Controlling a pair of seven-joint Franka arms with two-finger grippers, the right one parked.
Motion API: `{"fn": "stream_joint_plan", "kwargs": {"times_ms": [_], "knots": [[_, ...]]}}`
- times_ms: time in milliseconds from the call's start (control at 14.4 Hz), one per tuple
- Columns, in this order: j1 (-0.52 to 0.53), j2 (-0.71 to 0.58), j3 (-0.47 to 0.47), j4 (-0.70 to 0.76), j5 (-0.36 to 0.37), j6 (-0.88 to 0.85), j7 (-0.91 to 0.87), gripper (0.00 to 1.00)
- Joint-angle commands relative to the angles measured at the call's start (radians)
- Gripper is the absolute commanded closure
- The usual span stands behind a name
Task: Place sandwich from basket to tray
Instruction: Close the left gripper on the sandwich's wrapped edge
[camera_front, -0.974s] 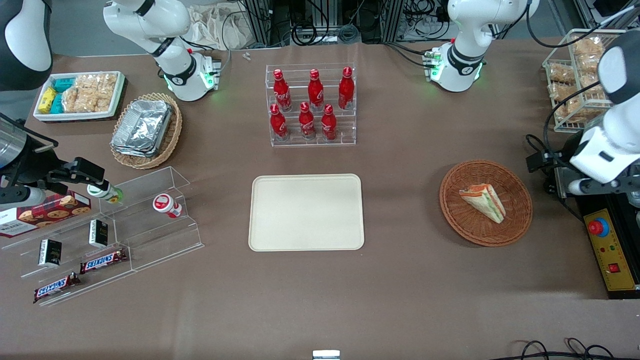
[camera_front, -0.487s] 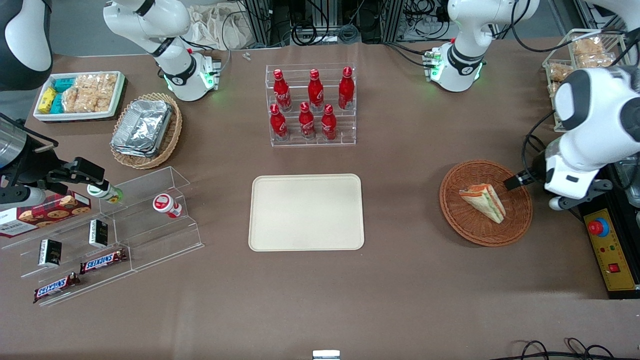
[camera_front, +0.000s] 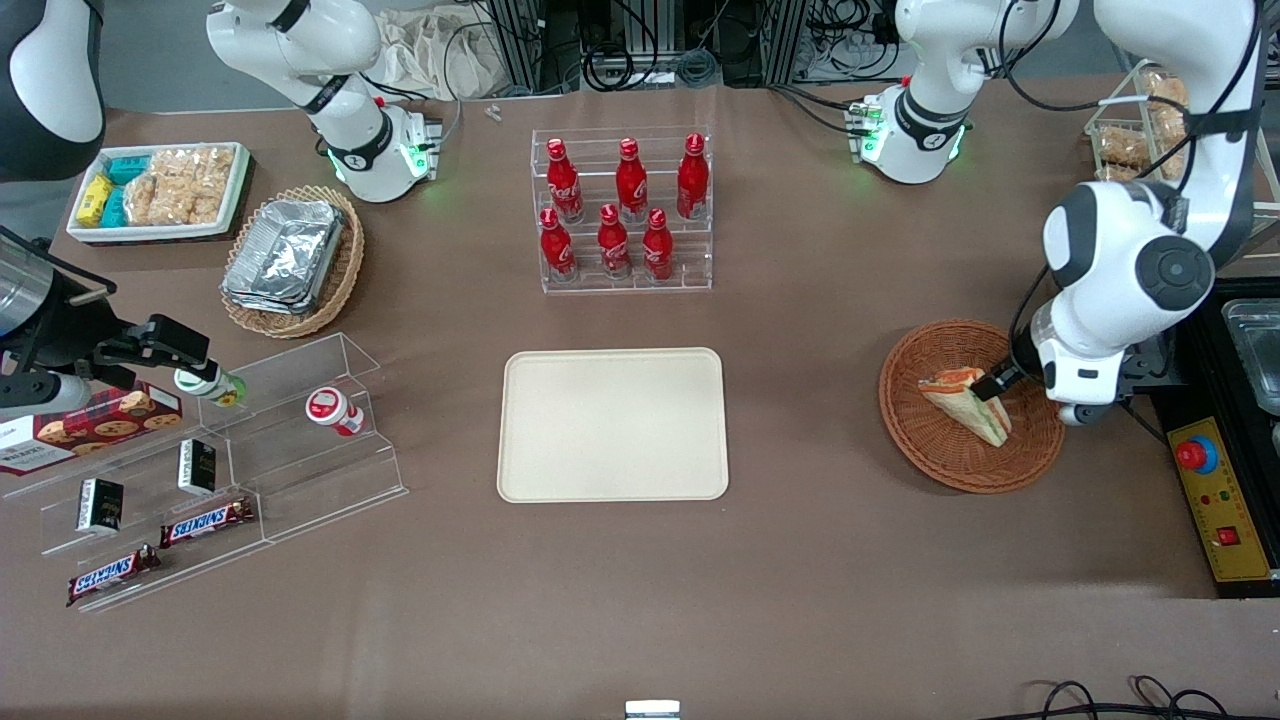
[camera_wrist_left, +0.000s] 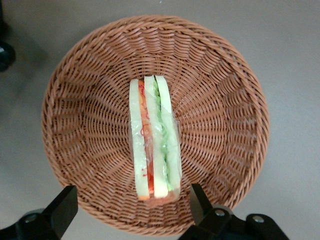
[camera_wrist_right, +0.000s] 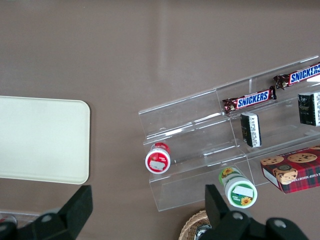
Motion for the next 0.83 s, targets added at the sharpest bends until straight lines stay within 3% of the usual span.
{"fn": "stream_joint_plan", "kwargs": {"times_ms": [0,487,557,765], "knots": [[-0.004,0.039,0.003,-0.018,-0.003,0.079,-0.089,0.0],[-0.008,0.093,0.003,-0.036,-0.005,0.148,-0.129,0.01],[-0.008,0.093,0.001,-0.038,-0.005,0.148,-0.129,0.13],[-0.009,0.075,0.0,-0.037,-0.003,0.131,-0.166,0.68]]}}
